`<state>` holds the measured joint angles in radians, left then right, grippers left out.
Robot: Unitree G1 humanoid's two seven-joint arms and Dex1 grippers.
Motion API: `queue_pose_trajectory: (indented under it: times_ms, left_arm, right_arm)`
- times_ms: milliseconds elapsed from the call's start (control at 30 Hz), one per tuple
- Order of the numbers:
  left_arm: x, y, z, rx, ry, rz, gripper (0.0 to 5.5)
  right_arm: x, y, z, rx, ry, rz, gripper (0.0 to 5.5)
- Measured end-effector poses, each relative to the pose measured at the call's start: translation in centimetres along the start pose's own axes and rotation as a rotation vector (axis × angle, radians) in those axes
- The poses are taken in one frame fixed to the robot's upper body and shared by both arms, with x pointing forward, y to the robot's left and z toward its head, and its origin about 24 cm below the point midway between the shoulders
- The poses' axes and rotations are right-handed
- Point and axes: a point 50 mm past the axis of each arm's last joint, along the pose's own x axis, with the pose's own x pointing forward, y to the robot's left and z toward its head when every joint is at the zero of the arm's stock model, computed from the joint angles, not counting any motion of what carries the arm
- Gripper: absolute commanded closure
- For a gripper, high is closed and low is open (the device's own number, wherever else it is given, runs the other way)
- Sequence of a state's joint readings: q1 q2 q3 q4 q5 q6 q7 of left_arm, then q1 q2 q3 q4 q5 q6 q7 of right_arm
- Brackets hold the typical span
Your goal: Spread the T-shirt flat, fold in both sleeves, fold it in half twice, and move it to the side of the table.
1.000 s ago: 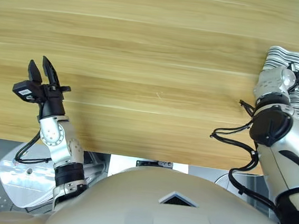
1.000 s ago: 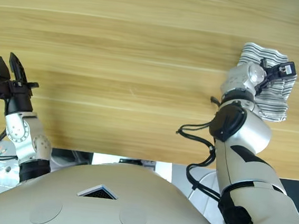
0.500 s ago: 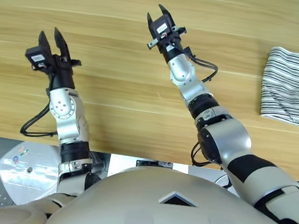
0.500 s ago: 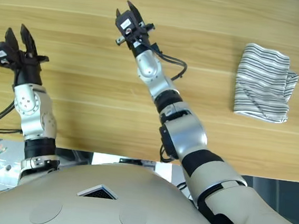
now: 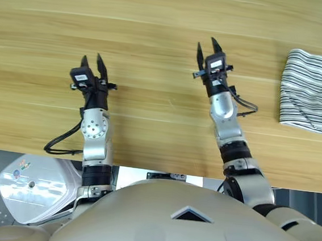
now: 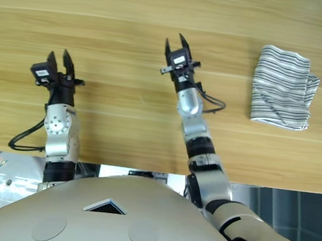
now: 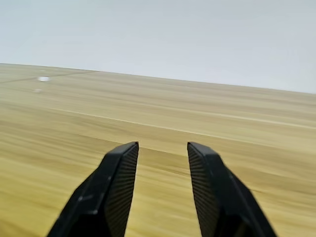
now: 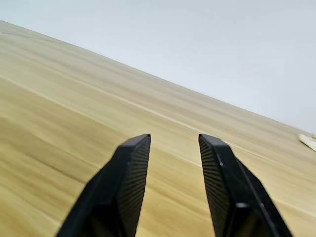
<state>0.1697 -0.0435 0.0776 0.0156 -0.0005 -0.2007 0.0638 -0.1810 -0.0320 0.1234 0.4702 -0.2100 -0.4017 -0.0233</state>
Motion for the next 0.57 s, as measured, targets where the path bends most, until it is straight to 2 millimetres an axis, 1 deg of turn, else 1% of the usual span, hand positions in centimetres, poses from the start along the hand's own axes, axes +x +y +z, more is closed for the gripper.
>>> queue_pose_trajectory:
  times_ms: [67,167,233,267,467,567]
  left_arm:
    - [0.4,-1.0,0.2,0.012,-0.003,-0.045,3.67]
    - [1.1,-1.8,0.1,0.115,-0.012,-0.095,3.67]
    - [1.3,-2.0,0.0,0.159,-0.019,-0.107,3.67]
    - [1.4,-2.1,-0.1,0.182,-0.027,-0.115,3.63]
    - [1.1,-3.3,-0.1,0.148,-0.037,-0.219,2.64]
    - [1.1,-3.1,-0.2,0.132,-0.025,-0.181,2.64]
  right_arm:
    - [-1.2,-1.0,-0.1,0.021,0.021,-0.056,3.71]
    - [-2.1,-2.6,-0.1,0.061,0.048,-0.154,3.71]
    - [-2.5,-3.3,-0.3,0.068,0.073,-0.188,3.71]
    - [-2.7,-3.6,-0.5,0.065,0.088,-0.202,3.5]
    - [-3.1,-4.4,-0.6,0.027,0.102,-0.226,2.43]
    - [-3.4,-4.5,-0.8,0.02,0.112,-0.232,2.43]
